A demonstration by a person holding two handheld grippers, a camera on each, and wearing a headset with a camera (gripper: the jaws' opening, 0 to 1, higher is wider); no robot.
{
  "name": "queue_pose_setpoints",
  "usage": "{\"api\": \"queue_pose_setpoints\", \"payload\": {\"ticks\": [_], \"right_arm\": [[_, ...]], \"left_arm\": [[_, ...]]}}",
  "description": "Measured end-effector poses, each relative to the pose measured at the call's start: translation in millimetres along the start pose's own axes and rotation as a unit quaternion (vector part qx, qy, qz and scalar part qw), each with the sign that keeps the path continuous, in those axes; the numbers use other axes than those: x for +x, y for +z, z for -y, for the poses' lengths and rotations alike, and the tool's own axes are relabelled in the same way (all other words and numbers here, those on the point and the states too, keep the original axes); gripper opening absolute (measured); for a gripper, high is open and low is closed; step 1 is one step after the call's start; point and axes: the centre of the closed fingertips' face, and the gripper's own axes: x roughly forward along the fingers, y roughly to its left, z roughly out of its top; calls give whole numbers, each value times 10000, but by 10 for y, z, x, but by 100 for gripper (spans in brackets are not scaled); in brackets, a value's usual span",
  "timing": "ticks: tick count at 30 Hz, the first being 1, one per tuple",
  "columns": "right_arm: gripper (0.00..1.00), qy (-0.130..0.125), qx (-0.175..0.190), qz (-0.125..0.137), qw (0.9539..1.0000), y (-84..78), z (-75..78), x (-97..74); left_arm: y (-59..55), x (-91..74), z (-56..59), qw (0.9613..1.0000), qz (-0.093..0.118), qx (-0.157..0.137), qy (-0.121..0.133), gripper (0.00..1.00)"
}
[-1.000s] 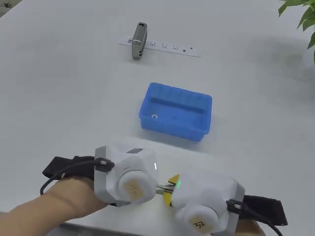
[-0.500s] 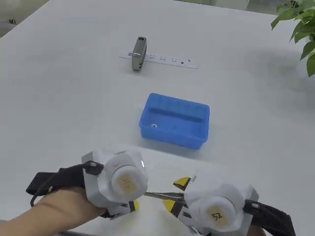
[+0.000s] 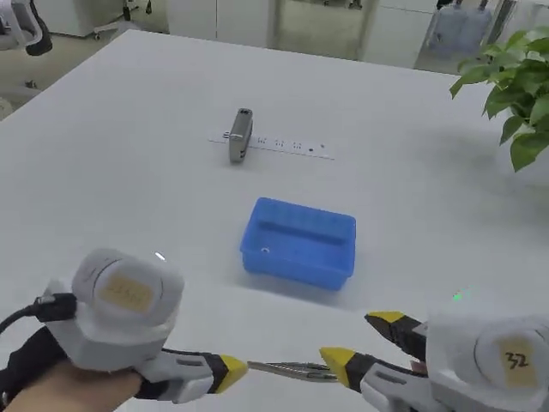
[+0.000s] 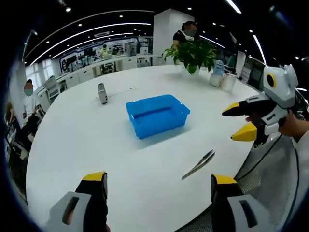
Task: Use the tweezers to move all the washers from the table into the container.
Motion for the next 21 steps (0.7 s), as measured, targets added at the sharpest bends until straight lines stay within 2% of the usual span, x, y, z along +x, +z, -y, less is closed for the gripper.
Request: {"api": "queue_pose_setpoints", "payload": {"ticks": [2, 5, 11, 14, 17, 21], "right_arm": [[54, -108, 46, 48, 9999, 29, 53, -53], [58, -143, 155, 82, 9997, 60, 106, -105], [69, -223, 410, 138, 9988, 87, 174, -147], [76, -304, 483, 173, 9982, 98, 193, -158], [82, -371, 523, 151, 9978, 86, 221, -163], [85, -382, 576, 168, 9975, 83, 238, -168]], "left_arm": [[68, -81, -51, 9997, 162, -118, 108, 99], [167, -221, -133, 9986, 401, -216, 271, 99], [199, -305, -191, 9978, 465, -205, 416, 99], [282, -357, -214, 9960, 695, -271, 501, 99], [296, -359, -202, 9958, 703, -301, 493, 99], [302, -375, -230, 9957, 690, -168, 599, 99]]}}
